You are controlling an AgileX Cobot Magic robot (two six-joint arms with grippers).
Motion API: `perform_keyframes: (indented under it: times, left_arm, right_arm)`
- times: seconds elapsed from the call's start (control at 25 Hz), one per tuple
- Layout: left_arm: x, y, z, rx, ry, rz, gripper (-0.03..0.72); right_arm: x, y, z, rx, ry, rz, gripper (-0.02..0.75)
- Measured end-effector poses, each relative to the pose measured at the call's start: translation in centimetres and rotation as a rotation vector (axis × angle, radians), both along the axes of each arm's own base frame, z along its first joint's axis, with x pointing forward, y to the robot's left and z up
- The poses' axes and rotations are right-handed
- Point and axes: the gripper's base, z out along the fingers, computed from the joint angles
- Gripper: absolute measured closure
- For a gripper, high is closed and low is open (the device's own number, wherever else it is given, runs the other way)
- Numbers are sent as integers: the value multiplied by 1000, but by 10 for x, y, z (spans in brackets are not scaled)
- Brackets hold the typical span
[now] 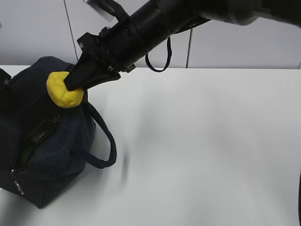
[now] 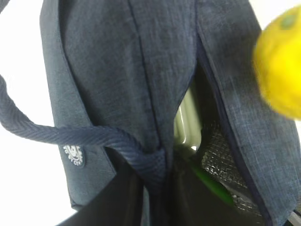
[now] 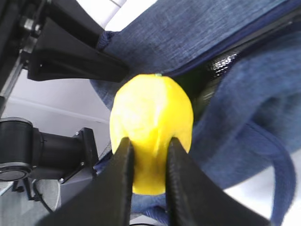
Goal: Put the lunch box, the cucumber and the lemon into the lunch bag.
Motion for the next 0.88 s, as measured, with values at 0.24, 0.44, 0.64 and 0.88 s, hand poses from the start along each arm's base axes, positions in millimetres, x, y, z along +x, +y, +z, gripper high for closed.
perform_keyframes:
  times: [0.24,0.44,0.64,0.88]
  left_arm:
    - [-2,0,2,-6,6,-3,596]
    - [-2,-1,2,-18,11,-1,596]
    - [-3,-1,2,-20,12,-2,596]
    - [-5,-1,4,-21,14,-6,596]
  right_arm:
    - [-1,17,-26,-1,54,31,618]
    - [1,23,-36,-2,32,31,618]
    - [3,23,-39,-1,19,20,557]
    - [3,23,-39,-1,18,19,344]
